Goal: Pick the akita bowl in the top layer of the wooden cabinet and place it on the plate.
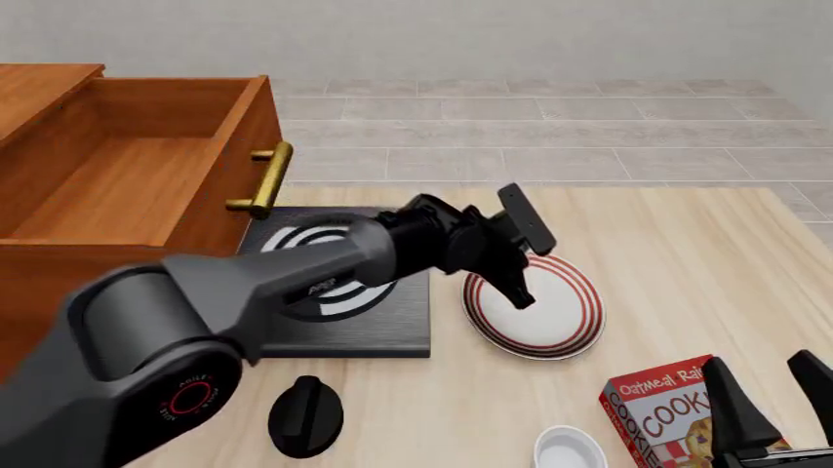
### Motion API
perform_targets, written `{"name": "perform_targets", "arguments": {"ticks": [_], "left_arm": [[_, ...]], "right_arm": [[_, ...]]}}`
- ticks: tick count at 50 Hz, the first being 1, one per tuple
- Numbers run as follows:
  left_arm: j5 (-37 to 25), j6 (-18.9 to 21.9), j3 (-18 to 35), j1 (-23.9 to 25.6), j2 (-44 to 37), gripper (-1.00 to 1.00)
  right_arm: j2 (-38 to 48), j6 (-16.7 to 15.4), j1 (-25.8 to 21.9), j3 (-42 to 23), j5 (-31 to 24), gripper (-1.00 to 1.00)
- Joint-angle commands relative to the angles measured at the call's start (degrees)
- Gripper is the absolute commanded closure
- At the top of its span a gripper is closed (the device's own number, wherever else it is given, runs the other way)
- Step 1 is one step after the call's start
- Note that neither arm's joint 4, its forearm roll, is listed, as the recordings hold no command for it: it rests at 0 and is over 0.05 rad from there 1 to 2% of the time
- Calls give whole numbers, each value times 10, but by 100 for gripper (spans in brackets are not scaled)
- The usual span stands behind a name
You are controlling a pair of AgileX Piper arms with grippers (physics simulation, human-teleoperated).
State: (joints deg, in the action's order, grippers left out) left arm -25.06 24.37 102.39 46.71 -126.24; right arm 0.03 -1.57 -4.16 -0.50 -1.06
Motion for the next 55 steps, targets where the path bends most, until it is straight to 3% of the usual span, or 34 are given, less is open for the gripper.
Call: {"name": "perform_targets", "arguments": {"ticks": [1, 29, 55], "left_arm": [[-2, -2, 17, 6, -16, 100], [-8, -19, 45, 22, -60, 100], [-41, -63, 89, 42, -94, 100]], "right_arm": [[1, 2, 1, 0, 1, -100], [0, 8, 4, 0, -1, -100], [0, 4, 3, 0, 0, -100]]}}
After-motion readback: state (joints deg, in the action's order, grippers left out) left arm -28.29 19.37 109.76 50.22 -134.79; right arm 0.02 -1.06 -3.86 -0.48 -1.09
